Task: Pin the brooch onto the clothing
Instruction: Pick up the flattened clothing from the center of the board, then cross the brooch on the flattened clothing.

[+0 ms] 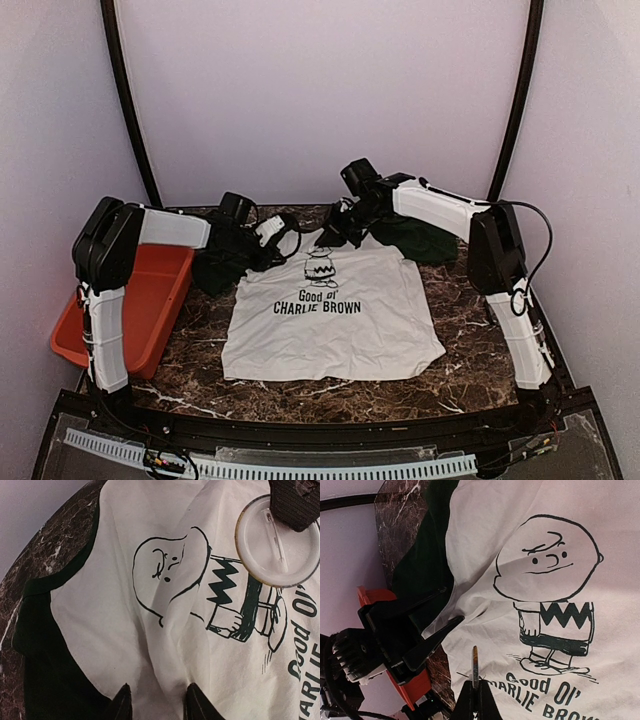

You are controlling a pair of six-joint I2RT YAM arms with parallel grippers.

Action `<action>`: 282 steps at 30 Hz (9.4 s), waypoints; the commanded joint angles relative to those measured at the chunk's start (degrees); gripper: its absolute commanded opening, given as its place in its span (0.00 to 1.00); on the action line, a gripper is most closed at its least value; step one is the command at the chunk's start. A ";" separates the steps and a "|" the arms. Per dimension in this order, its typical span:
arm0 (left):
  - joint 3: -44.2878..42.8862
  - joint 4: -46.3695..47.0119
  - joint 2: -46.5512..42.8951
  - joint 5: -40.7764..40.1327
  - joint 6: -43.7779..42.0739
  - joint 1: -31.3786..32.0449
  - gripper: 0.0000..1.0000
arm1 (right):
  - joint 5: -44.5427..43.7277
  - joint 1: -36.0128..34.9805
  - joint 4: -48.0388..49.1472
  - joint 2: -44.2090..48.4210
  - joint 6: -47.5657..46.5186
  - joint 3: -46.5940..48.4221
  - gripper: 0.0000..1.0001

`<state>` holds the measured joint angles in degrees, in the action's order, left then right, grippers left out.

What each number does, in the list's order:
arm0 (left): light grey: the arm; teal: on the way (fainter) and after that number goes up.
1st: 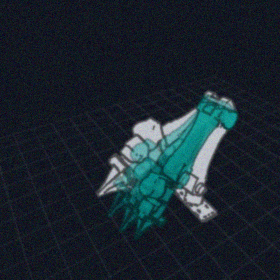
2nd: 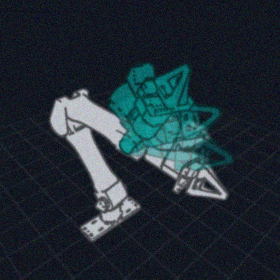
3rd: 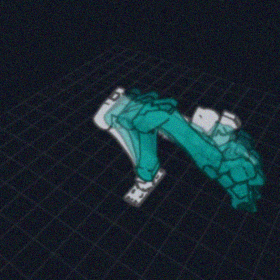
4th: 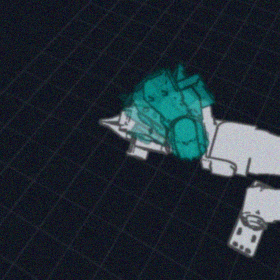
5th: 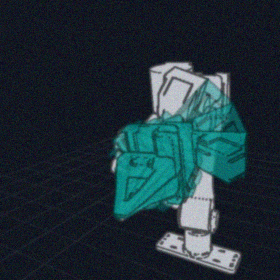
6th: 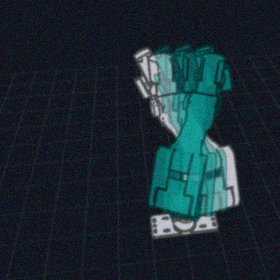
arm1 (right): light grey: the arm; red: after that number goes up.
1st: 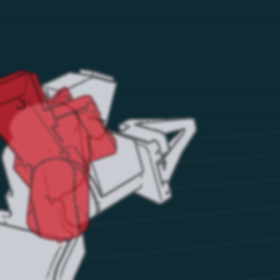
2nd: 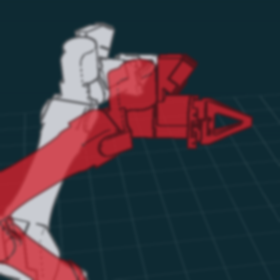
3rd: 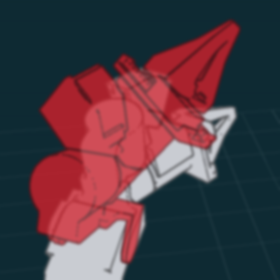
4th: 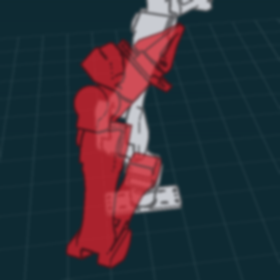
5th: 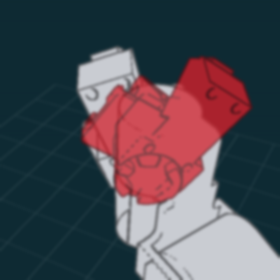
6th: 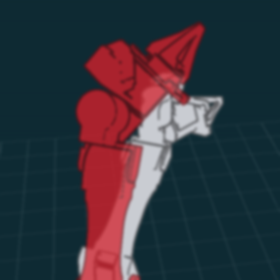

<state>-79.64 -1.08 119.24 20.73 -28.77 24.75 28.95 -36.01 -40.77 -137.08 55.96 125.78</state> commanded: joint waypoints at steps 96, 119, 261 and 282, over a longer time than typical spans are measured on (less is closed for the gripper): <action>16.03 9.58 -13.86 -0.46 -13.21 8.20 0.01 | 18.95 1.00 5.10 -8.02 2.34 -1.33 0.00; 15.83 9.11 -13.62 -1.06 -15.33 8.55 0.01 | 19.80 -0.59 -1.96 -11.61 -3.54 5.13 0.00; 16.67 10.83 -15.32 2.47 -0.21 5.95 0.30 | 29.89 -3.23 8.32 -10.07 -12.89 0.71 0.00; 12.46 -5.55 -28.97 -1.18 23.16 4.69 0.81 | 40.37 -2.38 12.54 -3.44 -21.43 -5.51 0.00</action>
<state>-66.46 1.87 93.91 16.19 -10.55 29.71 66.46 -37.67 -29.71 -144.03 37.63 120.70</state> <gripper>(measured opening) 0.820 0.008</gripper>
